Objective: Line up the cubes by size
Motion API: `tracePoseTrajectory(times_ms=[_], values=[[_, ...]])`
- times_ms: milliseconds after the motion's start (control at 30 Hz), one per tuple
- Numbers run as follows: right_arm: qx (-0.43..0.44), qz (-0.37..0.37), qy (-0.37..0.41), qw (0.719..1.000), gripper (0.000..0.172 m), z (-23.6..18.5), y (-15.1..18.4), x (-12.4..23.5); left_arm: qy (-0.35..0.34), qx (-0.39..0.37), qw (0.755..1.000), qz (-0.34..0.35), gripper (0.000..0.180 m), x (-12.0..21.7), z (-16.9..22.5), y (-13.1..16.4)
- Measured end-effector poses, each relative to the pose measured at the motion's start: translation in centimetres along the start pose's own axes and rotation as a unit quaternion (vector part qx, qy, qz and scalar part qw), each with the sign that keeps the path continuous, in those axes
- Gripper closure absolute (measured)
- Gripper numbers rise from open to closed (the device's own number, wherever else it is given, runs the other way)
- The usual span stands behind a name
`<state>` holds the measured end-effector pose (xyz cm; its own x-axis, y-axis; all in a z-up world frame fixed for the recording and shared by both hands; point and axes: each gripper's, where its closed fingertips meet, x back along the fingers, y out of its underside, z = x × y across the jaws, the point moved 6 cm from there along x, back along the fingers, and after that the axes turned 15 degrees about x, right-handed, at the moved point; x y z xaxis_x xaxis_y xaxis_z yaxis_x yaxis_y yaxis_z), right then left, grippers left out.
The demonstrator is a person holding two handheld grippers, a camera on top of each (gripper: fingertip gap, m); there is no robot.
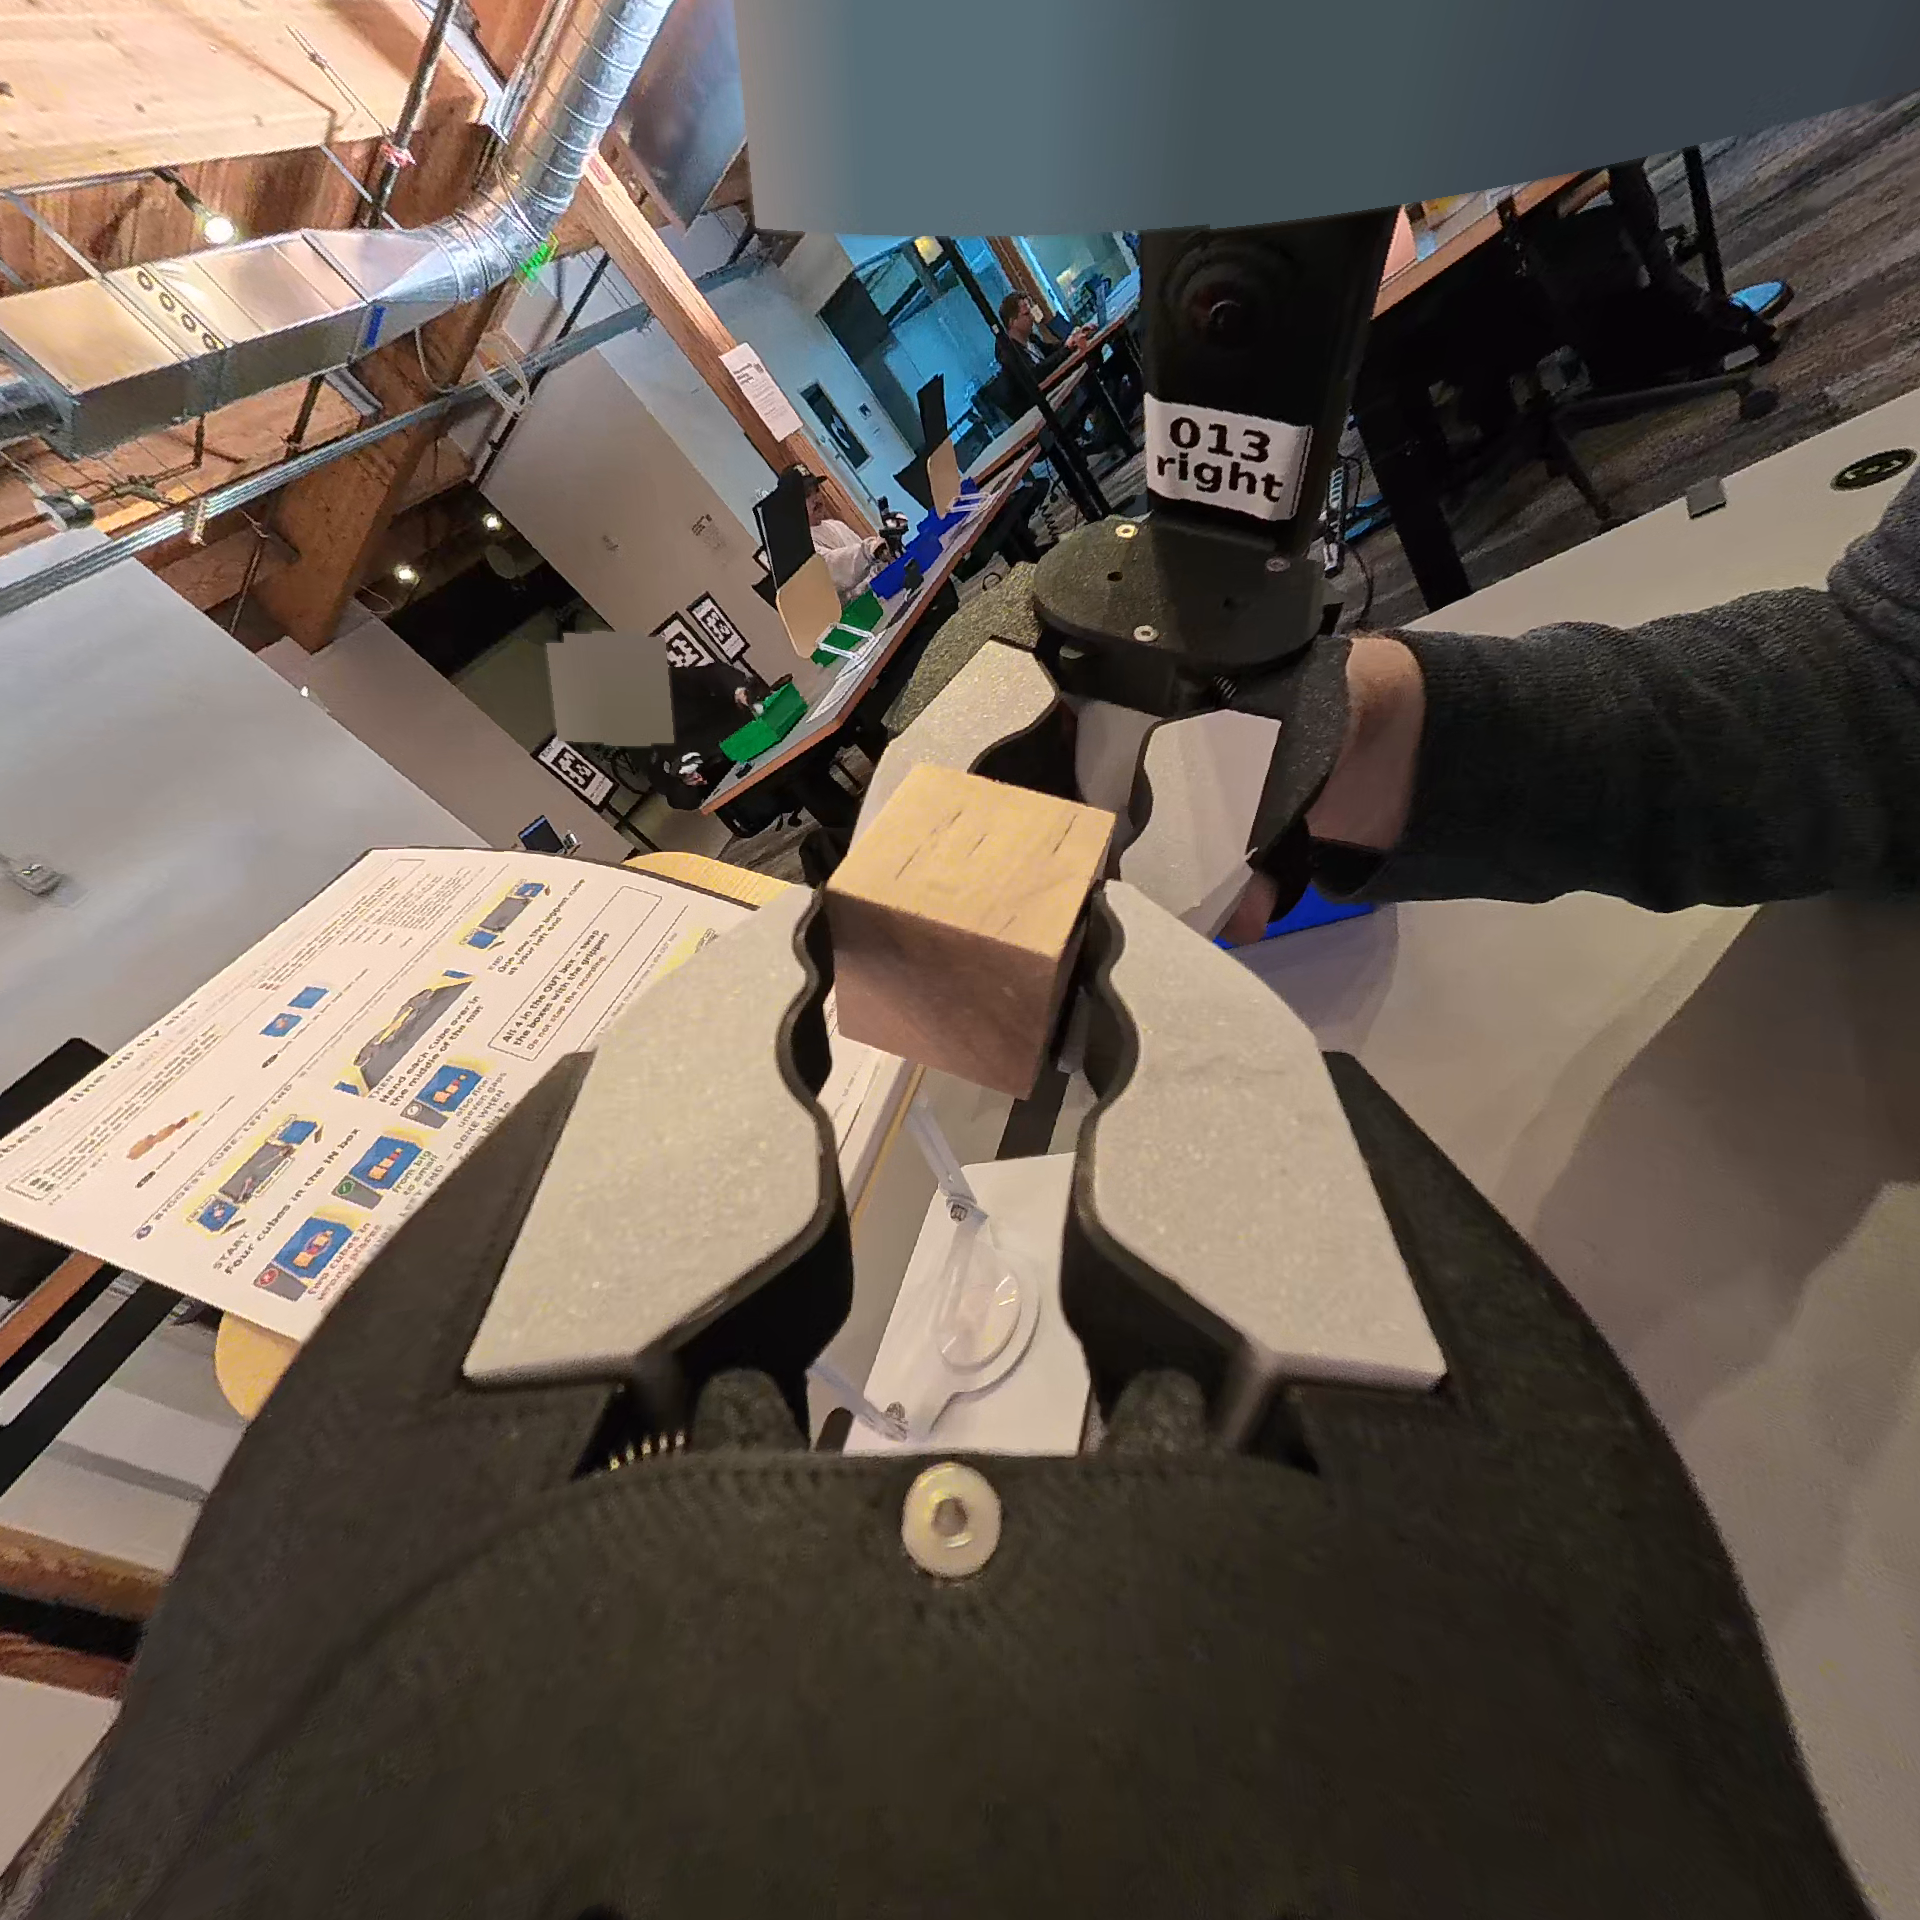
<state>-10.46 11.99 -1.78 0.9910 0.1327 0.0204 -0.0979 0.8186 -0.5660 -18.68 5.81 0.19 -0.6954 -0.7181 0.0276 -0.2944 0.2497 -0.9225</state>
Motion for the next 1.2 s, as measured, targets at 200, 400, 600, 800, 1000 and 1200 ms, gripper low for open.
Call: tracePoseTrajectory(times_ms=[200, 400, 600, 800, 1000, 1200], values=[[-0.003, 0.000, 0.000, 1.000, 0.127, 0.1, -0.1, 0.0, -0.001, 0.001, 1.000, 0.005, 0.133, 0.3, 0.1, -0.2], [-0.009, -0.011, 0.018, 1.000, 0.127, 1.1, 0.3, 1.0, -0.018, 0.001, 1.000, 0.013, 0.123, 1.0, -0.2, -0.9], [0.007, -0.041, 0.078, 0.996, 0.127, 3.8, 0.4, 5.4, -0.065, -0.034, 0.997, 0.000, 0.157, 2.1, -0.5, -1.5], [0.017, -0.165, 0.128, 0.978, 0.127, 5.4, 3.2, 14.7, -0.119, -0.069, 0.990, 0.039, 0.180, 4.1, -0.6, -3.4], [0.016, -0.384, 0.071, 0.921, 0.127, 3.5, 10.1, 24.9, -0.116, -0.088, 0.978, 0.149, 0.180, 4.7, 1.8, -7.3], [-0.011, -0.536, -0.055, 0.843, 0.127, 1.6, 16.4, 31.8, -0.064, -0.050, 0.970, 0.231, 0.180, 2.8, 2.4, -8.6]])
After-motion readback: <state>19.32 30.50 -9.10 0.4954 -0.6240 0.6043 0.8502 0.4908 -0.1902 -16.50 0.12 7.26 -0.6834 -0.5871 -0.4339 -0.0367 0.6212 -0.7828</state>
